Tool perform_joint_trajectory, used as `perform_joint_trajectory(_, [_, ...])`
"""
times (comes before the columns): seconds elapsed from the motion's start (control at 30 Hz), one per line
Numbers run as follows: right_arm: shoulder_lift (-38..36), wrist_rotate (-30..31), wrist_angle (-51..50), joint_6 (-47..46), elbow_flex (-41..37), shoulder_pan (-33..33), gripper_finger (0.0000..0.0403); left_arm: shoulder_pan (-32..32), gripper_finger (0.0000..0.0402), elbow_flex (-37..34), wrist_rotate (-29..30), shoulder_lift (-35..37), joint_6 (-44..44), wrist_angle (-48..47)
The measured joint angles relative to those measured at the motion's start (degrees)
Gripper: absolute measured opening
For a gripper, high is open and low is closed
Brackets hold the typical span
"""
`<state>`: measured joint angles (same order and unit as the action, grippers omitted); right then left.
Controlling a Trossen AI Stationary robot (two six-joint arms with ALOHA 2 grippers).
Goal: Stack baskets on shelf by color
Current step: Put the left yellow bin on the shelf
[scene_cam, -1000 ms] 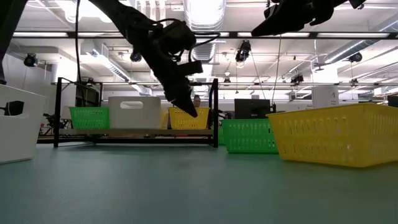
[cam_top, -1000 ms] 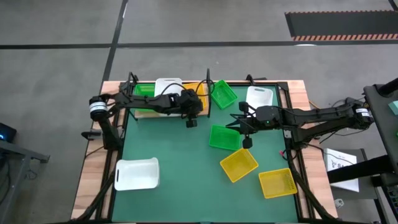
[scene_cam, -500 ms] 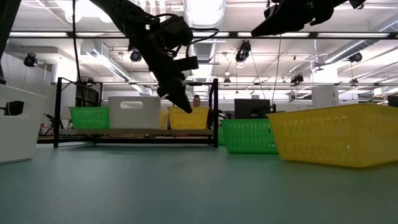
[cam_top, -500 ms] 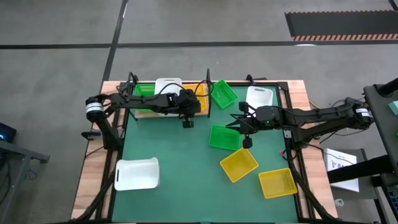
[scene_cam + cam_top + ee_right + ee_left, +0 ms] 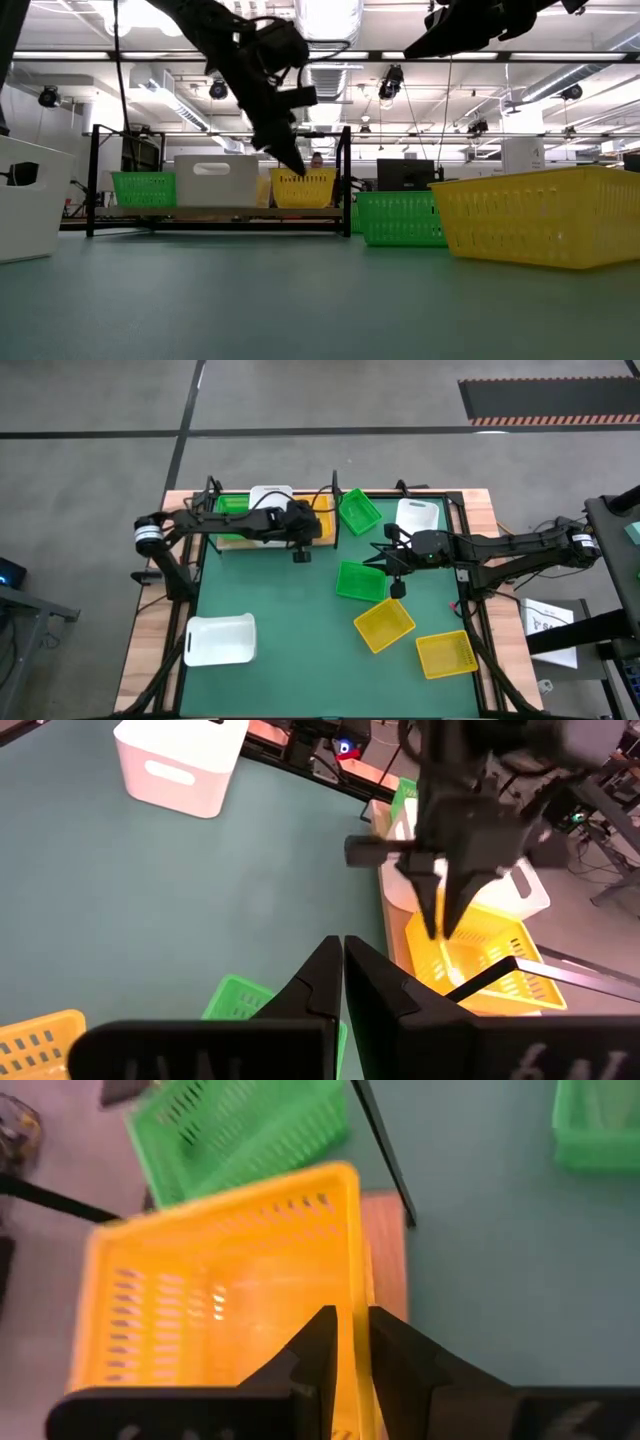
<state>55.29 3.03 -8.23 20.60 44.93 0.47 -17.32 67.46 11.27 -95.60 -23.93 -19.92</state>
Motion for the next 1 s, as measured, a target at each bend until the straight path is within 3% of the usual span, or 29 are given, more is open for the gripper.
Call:
perform_joint_trajectory(0.27, [0.00,0.00,-0.02,-0.01,0.00,0.00,0.0009,0.62,0.0042,-0.72,-0.35,5.37,0.88,-0.17])
perform_joint_trajectory(0.43, [0.00,0.00,-0.02,-0.02,0.00,0.00,0.0009,1.99,0.0042,-1.51,-6.61,5.58,4.03,-3.19])
perform_joint_trajectory(0.53, [0.00,0.00,-0.07,0.00,0.00,0.00,0.0009,3.01,0.0042,-2.14,-7.05,4.04,5.49,-3.18])
perform_joint_trajectory(0.8, [0.00,0.00,-0.05,-0.02,0.00,0.00,0.0009,2.82,0.0042,-3.87,7.52,1.52,5.67,-3.48])
perform_joint_trajectory(1.0, [-0.02,0.00,-0.07,0.00,0.00,0.00,0.0009,2.80,0.0042,-3.51,8.22,1.78,5.67,-3.01])
